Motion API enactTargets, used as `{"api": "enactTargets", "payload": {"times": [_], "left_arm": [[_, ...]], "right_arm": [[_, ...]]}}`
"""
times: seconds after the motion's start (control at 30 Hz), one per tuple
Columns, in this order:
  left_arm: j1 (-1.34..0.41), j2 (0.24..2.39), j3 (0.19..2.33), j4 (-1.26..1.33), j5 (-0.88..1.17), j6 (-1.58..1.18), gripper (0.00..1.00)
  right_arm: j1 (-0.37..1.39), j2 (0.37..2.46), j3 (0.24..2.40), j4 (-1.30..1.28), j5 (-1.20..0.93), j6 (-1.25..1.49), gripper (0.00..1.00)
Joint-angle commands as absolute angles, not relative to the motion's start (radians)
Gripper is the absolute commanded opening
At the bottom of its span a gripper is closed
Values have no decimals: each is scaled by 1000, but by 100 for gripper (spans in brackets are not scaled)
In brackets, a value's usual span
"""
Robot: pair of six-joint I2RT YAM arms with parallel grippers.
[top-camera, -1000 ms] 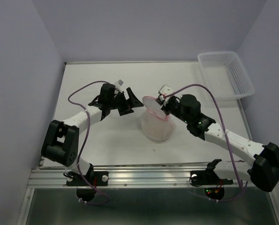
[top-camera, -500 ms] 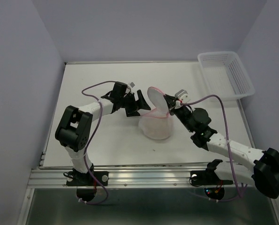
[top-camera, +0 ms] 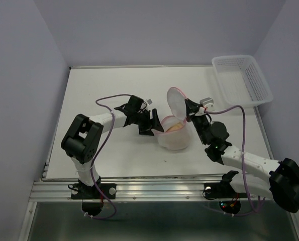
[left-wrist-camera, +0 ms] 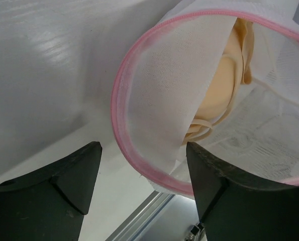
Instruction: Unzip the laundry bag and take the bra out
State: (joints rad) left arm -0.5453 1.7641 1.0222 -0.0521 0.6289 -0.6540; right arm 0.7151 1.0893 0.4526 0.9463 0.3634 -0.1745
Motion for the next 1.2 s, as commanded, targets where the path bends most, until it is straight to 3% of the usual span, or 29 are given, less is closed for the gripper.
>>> {"api": "enactTargets", "payload": {"times": [0.0,0.17,0.2,0.23,0.37,0.5,0.7,0.8,0.83,0.9,0.97,1.17], "left_arm": [[-572,1753,1040,-90,637,-592,77],[-614,1787,1065,-104,635,-577,77],[-612,1801,1071,-106,644,-574,72],[-614,1804,1075,-109,640,-578,49],[-614,1784,1092,-143,568,-587,0],[-612,1734,1135,-181,468,-592,0],[-627,1680,1219,-215,388,-578,0],[-640,1680,1259,-235,362,-558,0],[-643,1681,1269,-244,361,-551,0],[-652,1687,1295,-258,347,-540,0],[-650,1697,1307,-268,321,-534,0],[-652,1697,1312,-291,288,-525,0]], "right_arm": [[724,1065,437,1065,452,-144,8],[724,1034,423,1054,474,-130,8],[724,1029,420,1054,489,-130,8],[724,1019,419,1052,494,-127,8],[724,979,396,1034,572,-104,9],[724,914,364,931,679,-17,10],[724,812,399,427,795,336,20],[724,801,487,195,747,403,44],[724,805,520,85,735,408,69],[724,818,607,-39,691,410,93],[724,815,667,-74,652,393,100],[724,845,730,-44,388,328,100]]}}
